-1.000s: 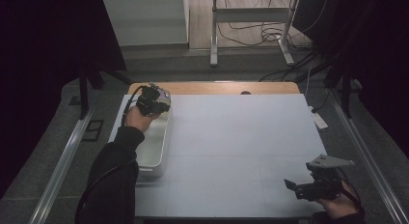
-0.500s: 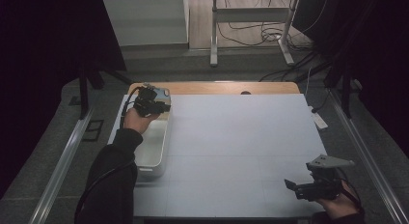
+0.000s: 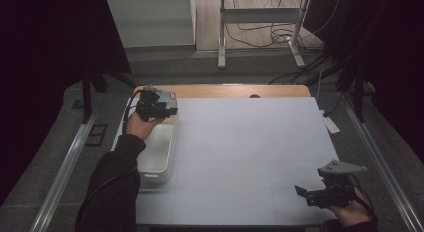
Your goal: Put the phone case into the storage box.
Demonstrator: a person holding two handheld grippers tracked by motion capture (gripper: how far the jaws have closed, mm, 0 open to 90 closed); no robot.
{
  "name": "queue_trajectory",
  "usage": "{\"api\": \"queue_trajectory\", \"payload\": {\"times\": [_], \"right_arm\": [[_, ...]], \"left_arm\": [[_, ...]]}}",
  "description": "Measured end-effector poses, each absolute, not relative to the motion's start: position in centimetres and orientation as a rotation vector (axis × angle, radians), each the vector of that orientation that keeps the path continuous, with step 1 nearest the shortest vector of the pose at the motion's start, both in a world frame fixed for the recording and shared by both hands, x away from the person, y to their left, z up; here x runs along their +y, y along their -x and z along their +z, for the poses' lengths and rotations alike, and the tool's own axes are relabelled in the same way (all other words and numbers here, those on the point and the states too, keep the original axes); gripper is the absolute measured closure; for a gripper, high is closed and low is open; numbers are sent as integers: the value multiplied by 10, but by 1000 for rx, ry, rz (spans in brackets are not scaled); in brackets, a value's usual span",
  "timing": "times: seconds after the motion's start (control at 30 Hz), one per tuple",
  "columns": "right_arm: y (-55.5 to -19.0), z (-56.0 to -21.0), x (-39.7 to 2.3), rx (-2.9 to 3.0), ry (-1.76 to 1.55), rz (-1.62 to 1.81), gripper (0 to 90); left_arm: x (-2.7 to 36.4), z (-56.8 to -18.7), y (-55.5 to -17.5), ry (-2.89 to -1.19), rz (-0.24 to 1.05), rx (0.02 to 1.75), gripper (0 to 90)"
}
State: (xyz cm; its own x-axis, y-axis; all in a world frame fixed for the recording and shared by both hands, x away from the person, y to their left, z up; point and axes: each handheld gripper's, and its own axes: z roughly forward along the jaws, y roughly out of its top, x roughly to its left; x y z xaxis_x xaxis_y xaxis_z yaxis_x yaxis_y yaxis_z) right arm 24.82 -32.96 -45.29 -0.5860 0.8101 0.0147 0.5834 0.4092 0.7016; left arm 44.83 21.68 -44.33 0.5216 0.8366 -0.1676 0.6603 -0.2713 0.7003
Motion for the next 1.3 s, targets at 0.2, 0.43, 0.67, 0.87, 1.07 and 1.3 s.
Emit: {"api": "queue_trajectory", "payload": {"times": [0.2, 0.43, 0.67, 0.87, 1.07, 1.3], "right_arm": [[-248, -453, -330, 2342, -1206, 970, 1], [-248, -453, -329, 2343, -1207, 969, 0], [-249, -453, -329, 2343, -1209, 968, 0], [-249, -453, -329, 2344, -1209, 967, 0], [-249, -453, -328, 2345, -1206, 966, 1], [-249, -453, -328, 2348, -1202, 965, 0]], "left_arm": [[219, -443, -444, -2002, 324, 1204, 265], [219, -443, -440, -1980, 321, 1189, 165], [218, -443, -435, -1977, 300, 1171, 72], [216, -443, -432, -1972, 305, 1160, 8], [216, -442, -426, -1959, 307, 1141, 0], [218, -443, -420, -1970, 332, 1115, 0]]}}
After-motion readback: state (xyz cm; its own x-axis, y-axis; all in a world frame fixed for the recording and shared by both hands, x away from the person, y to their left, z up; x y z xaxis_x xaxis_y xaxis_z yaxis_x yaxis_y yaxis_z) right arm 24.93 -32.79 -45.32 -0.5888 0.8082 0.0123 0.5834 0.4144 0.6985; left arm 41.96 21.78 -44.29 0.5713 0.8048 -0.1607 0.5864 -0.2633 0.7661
